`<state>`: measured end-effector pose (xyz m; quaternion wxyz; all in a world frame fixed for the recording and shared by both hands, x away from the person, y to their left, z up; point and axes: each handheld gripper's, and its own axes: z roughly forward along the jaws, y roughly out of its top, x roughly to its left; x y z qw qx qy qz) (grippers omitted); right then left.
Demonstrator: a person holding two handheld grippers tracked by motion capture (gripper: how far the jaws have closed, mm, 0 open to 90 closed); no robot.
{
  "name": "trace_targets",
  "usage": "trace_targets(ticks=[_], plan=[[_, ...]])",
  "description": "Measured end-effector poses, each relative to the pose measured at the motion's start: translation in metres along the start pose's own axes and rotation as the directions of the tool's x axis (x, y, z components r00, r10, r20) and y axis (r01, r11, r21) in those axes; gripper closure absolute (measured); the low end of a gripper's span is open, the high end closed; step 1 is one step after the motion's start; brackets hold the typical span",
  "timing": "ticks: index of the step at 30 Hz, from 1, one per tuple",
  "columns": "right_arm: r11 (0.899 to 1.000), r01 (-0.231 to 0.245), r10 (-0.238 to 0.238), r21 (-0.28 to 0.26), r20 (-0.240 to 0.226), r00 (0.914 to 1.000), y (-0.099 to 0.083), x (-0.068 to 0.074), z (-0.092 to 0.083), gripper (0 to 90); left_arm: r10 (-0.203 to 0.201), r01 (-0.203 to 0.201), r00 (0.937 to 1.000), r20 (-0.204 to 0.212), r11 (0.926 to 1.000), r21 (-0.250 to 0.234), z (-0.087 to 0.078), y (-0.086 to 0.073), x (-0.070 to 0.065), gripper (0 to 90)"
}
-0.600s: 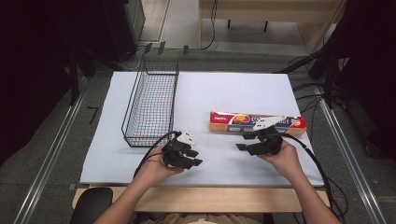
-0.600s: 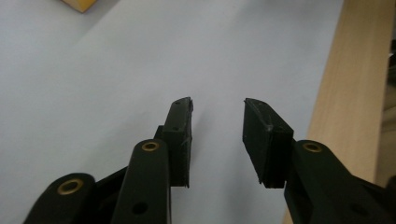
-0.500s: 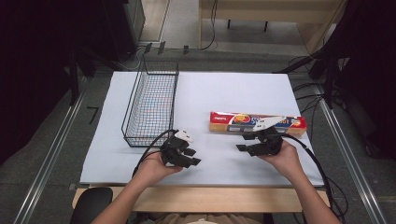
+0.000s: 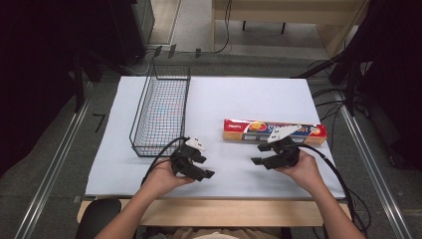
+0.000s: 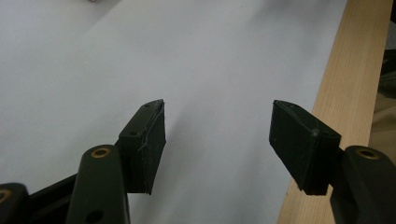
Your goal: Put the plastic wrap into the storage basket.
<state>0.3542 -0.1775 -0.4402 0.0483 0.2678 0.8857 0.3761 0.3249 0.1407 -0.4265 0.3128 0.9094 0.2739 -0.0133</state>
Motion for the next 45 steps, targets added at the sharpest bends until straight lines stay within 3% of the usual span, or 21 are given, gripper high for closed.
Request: trace_targets(ticks=[6, 10, 20, 31, 45], plan=[[1.000, 0.011, -0.011, 0.003, -0.008, 0.9999, -0.001, 0.000, 0.000, 43.5, 0.003, -0.003, 1.0000, 0.001, 1.0000, 0.006, -0.002, 0.003, 0.001, 37.2], [1.000, 0.014, -0.014, 0.016, -0.009, 0.9999, -0.002, -0.001, -0.001, 43.5, -0.028, 0.028, 0.9996, -0.009, 0.9996, 0.008, -0.005, 0.006, 0.000, 38.0], [1.000, 0.013, -0.013, 0.000, -0.026, 0.9996, 0.000, -0.005, -0.001, 43.5, -0.013, 0.014, 0.9996, -0.024, 0.9997, 0.018, -0.007, -0.002, 0.001, 37.7], [0.999, 0.035, -0.034, 0.022, -0.016, 0.9993, -0.001, 0.000, -0.002, 42.2, -0.024, 0.024, 0.9996, -0.016, 0.9997, 0.006, -0.012, -0.006, 0.003, 36.8], [0.997, 0.062, -0.063, 0.036, 0.017, 0.9979, 0.000, -0.007, -0.013, 41.9, -0.016, 0.016, 0.9998, -0.010, 0.9999, 0.001, -0.011, -0.004, 0.005, 35.3]])
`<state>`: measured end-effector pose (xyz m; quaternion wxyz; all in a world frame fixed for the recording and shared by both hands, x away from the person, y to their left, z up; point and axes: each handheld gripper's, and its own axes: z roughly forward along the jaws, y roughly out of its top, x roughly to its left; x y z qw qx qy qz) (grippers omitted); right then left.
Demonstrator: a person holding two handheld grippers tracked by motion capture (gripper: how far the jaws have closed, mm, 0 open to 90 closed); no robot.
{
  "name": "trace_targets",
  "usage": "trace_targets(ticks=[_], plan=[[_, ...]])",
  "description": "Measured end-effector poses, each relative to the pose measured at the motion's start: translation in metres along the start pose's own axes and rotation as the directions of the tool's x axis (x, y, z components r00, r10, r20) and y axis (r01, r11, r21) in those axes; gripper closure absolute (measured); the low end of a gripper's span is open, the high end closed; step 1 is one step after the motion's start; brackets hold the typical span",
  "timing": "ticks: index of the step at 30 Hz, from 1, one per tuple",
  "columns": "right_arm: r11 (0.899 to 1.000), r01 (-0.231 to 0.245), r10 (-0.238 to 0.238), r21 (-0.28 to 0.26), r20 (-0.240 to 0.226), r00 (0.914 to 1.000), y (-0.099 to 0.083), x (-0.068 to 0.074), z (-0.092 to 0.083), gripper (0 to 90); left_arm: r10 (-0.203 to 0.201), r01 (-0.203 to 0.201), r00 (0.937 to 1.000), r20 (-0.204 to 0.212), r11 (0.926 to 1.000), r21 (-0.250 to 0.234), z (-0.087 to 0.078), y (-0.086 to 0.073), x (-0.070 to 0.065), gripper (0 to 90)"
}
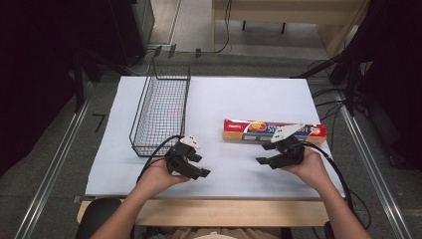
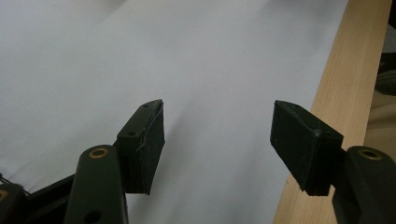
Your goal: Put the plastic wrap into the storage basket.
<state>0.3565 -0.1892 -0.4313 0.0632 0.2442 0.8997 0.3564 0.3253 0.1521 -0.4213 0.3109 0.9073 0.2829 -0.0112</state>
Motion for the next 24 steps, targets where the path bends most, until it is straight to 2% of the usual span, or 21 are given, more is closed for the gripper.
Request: trace_targets(ticks=[2, 5, 8, 14, 17, 20, 24], plan=[[1.000, -0.003, 0.003, 0.008, 0.007, 1.0000, 0.001, -0.003, -0.004, 42.0, 0.007, -0.007, 0.9999, -0.012, 1.0000, 0.005, 0.000, 0.000, 0.000, 35.1], [1.000, 0.008, -0.008, 0.016, 0.019, 0.9998, 0.002, -0.010, -0.011, 42.0, 0.005, -0.005, 1.0000, -0.004, 1.0000, 0.000, 0.000, 0.001, 0.001, 35.1], [1.000, 0.004, -0.005, 0.027, 0.036, 0.9993, 0.002, -0.023, -0.020, 42.1, 0.003, -0.003, 1.0000, -0.003, 1.0000, -0.004, -0.001, 0.001, 0.000, 35.1], [1.000, -0.002, 0.001, 0.026, 0.032, 0.9995, 0.003, -0.039, -0.031, 42.1, 0.008, -0.008, 0.9999, -0.007, 1.0000, -0.005, -0.002, 0.002, 0.001, 35.0], [1.000, -0.012, 0.011, 0.015, 0.035, 0.9993, 0.004, -0.048, -0.037, 40.8, 0.005, -0.005, 1.0000, -0.005, 1.0000, -0.005, -0.001, 0.002, 0.001, 35.1], [1.000, -0.013, 0.011, 0.022, 0.059, 0.9982, 0.006, -0.056, -0.043, 39.2, 0.006, -0.006, 1.0000, -0.005, 1.0000, -0.004, -0.001, 0.003, 0.002, 35.0], [1.000, 0.004, -0.006, 0.020, 0.063, 0.9980, 0.005, -0.067, -0.048, 34.7, 0.024, -0.024, 0.9997, -0.001, 0.9997, 0.003, -0.001, 0.006, -0.001, 34.6]])
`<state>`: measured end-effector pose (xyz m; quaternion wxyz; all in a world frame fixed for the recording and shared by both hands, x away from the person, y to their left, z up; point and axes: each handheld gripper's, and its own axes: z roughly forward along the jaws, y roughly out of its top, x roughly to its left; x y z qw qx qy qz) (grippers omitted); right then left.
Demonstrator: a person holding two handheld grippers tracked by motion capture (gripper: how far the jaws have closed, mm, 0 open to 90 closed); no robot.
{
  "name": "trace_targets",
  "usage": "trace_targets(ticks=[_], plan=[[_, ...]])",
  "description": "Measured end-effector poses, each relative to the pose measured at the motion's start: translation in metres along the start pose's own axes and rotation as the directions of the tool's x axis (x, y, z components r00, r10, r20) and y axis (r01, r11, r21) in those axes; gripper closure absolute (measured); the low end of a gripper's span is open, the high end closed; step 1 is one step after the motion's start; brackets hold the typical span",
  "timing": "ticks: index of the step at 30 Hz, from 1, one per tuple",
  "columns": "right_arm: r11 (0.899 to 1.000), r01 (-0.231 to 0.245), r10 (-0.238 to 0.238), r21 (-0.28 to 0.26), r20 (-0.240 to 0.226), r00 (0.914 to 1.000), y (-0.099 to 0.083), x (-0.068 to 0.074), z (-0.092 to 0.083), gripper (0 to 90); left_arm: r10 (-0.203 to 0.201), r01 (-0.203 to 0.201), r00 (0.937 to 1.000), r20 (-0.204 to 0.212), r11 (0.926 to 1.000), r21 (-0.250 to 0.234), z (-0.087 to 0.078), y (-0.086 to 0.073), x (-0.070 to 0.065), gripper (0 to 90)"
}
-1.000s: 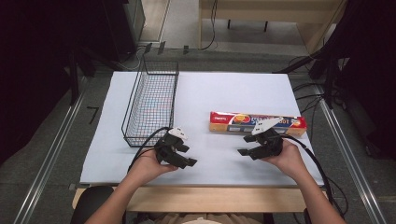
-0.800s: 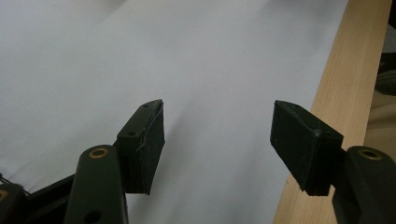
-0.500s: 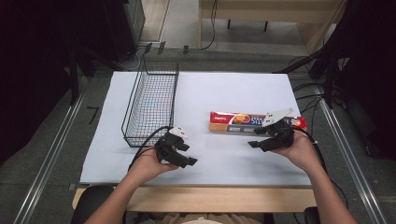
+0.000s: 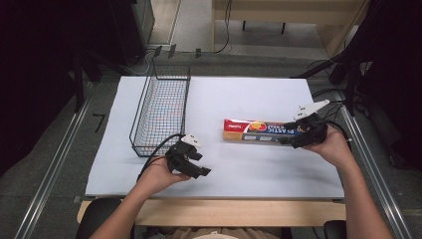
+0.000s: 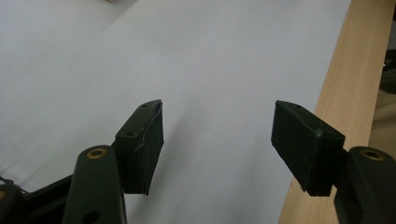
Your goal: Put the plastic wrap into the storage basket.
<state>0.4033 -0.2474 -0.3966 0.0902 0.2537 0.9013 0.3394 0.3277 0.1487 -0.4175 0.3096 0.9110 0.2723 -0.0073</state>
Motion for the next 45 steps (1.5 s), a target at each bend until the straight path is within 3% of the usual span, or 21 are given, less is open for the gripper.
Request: trace_targets(ticks=[6, 8, 12, 16, 19, 22, 25, 29, 36, 39, 40, 43, 45], plan=[[1.000, -0.007, 0.007, 0.025, 0.011, 0.9999, -0.007, -0.024, 0.006, 31.5, 0.012, -0.012, 0.9999, 0.010, 0.9999, -0.006, 0.001, 0.003, -0.002, 33.9], [1.000, -0.001, 0.001, 0.024, 0.008, 1.0000, -0.008, -0.030, 0.009, 31.4, 0.007, -0.007, 1.0000, -0.005, 1.0000, -0.007, 0.001, 0.003, -0.002, 32.3], [0.999, 0.023, -0.024, 0.042, 0.010, 0.9997, -0.010, -0.035, 0.012, 30.7, 0.000, 0.000, 1.0000, 0.006, 1.0000, -0.004, 0.001, 0.003, 0.000, 32.3], [0.998, 0.013, -0.011, 0.064, -0.018, 0.9998, -0.013, -0.047, 0.014, 34.7, 0.005, -0.005, 1.0000, 0.003, 1.0000, 0.003, 0.001, 0.001, 0.001, 32.3], [0.996, 0.053, -0.051, 0.067, -0.031, 0.9982, -0.012, -0.052, 0.018, 32.7, -0.001, 0.001, 1.0000, 0.009, 1.0000, 0.008, 0.002, 0.001, 0.001, 32.3], [0.995, 0.050, -0.048, 0.082, -0.026, 0.9985, -0.012, -0.056, 0.022, 30.6, 0.004, -0.004, 0.9999, 0.013, 1.0000, 0.009, 0.003, 0.001, 0.000, 32.3], [0.993, 0.044, -0.037, 0.108, -0.066, 0.9971, -0.015, -0.061, 0.029, 26.3, 0.008, -0.008, 0.9998, 0.017, 0.9999, 0.010, 0.003, 0.002, -0.002, 32.3], [0.993, 0.056, -0.049, 0.107, -0.073, 0.9962, -0.016, -0.061, 0.031, 26.2, 0.007, -0.007, 0.9998, 0.017, 0.9999, 0.013, 0.004, 0.002, -0.001, 32.3], [0.985, 0.101, -0.093, 0.138, -0.063, 0.9937, -0.020, -0.060, 0.047, 23.4, -0.002, 0.002, 0.9998, 0.018, 1.0000, 0.004, 0.005, 0.003, -0.001, 32.3], [0.978, 0.128, -0.119, 0.165, -0.067, 0.9906, -0.022, -0.059, 0.053, 24.1, 0.005, -0.005, 0.9998, 0.020, 0.9999, 0.013, 0.006, 0.003, 0.001, 32.3], [0.967, 0.164, -0.157, 0.195, -0.051, 0.9862, -0.021, -0.057, 0.059, 24.2, -0.004, 0.004, 0.9997, 0.024, 1.0000, 0.008, 0.006, 0.003, 0.001, 32.3], [0.963, 0.170, -0.164, 0.208, -0.046, 0.9854, -0.020, -0.055, 0.061, 24.4, -0.003, 0.003, 0.9997, 0.026, 1.0000, 0.007, 0.006, 0.003, 0.001, 32.3], [0.958, 0.200, -0.196, 0.205, -0.039, 0.9799, -0.020, -0.053, 0.061, 27.6, -0.003, 0.003, 0.9997, 0.026, 1.0000, 0.007, 0.006, 0.004, 0.001, 32.3]])
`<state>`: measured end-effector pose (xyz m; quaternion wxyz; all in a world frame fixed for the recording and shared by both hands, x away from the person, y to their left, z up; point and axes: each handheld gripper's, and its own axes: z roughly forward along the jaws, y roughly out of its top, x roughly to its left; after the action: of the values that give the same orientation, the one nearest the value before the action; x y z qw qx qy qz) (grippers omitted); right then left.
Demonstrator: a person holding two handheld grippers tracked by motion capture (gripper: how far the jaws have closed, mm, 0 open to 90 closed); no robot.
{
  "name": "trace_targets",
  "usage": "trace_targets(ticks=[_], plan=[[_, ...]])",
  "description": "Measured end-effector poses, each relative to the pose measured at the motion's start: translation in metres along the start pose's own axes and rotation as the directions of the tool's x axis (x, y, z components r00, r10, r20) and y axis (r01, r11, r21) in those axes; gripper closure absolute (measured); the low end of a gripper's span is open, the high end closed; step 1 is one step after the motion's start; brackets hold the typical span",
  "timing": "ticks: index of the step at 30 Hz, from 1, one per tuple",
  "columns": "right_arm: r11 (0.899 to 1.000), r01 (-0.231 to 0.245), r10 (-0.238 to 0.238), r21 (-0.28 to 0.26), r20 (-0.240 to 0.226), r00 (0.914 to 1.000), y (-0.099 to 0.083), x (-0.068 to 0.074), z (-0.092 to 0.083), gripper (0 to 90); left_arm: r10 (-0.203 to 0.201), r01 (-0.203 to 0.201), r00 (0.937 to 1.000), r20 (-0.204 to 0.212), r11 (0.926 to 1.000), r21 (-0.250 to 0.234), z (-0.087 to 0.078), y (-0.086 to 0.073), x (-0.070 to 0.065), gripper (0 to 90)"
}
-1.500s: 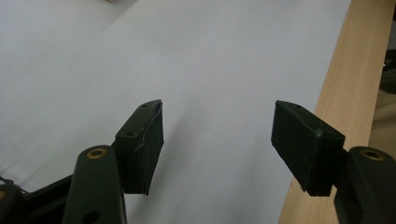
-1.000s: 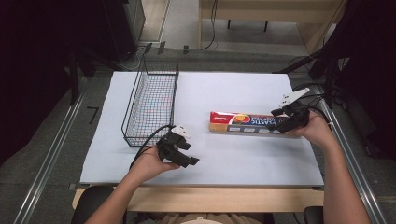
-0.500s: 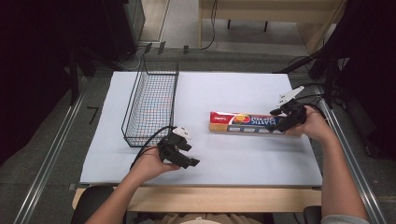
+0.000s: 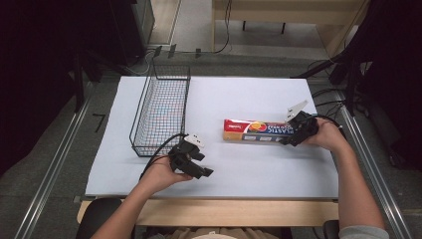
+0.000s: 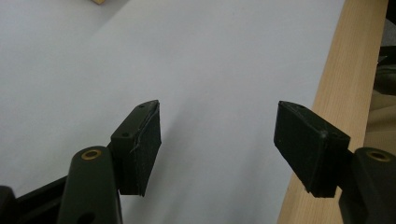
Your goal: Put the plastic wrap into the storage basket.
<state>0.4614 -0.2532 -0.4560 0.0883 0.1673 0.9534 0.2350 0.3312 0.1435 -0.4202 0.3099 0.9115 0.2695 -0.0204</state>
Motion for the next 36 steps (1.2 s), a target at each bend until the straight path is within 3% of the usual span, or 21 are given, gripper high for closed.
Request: trace_targets(ticks=[2, 5, 9, 11, 20, 27, 31, 36], plan=[[0.999, 0.032, -0.032, -0.011, 0.004, 0.9995, -0.001, 0.002, -0.004, 31.9, 0.006, -0.006, 1.0000, 0.005, 1.0000, 0.000, -0.001, 0.000, 0.000, 32.3], [0.999, 0.037, -0.037, -0.005, 0.000, 0.9993, 0.000, 0.004, -0.009, 35.6, 0.006, -0.006, 1.0000, 0.004, 1.0000, -0.001, -0.001, 0.000, -0.001, 32.3], [1.000, 0.020, -0.020, -0.007, -0.043, 0.9989, 0.001, 0.004, -0.009, 37.6, 0.007, -0.007, 1.0000, 0.002, 1.0000, 0.001, -0.002, 0.000, 0.000, 32.3], [1.000, 0.006, -0.008, -0.016, -0.088, 0.9961, 0.001, 0.004, -0.009, 38.8, 0.006, -0.006, 1.0000, 0.003, 1.0000, -0.004, -0.004, -0.001, 0.000, 32.3], [0.998, -0.021, 0.015, -0.060, -0.095, 0.9954, 0.007, 0.011, -0.021, 40.8, 0.010, -0.010, 0.9999, 0.000, 0.9998, -0.019, -0.011, 0.000, -0.002, 32.2], [0.998, -0.050, 0.047, -0.040, -0.070, 0.9965, 0.014, 0.022, -0.033, 40.9, 0.011, -0.010, 0.9998, 0.019, 0.9997, -0.022, -0.017, 0.004, -0.003, 32.0], [0.994, -0.106, 0.102, -0.041, -0.088, 0.9909, 0.017, 0.029, -0.038, 41.1, 0.016, -0.015, 0.9995, 0.028, 0.9997, -0.018, -0.022, 0.009, -0.004, 32.1], [0.994, -0.106, 0.103, -0.036, -0.085, 0.9911, 0.023, 0.043, -0.042, 41.0, 0.037, -0.037, 0.9985, 0.041, 0.9993, -0.012, -0.028, 0.017, -0.002, 32.0]])
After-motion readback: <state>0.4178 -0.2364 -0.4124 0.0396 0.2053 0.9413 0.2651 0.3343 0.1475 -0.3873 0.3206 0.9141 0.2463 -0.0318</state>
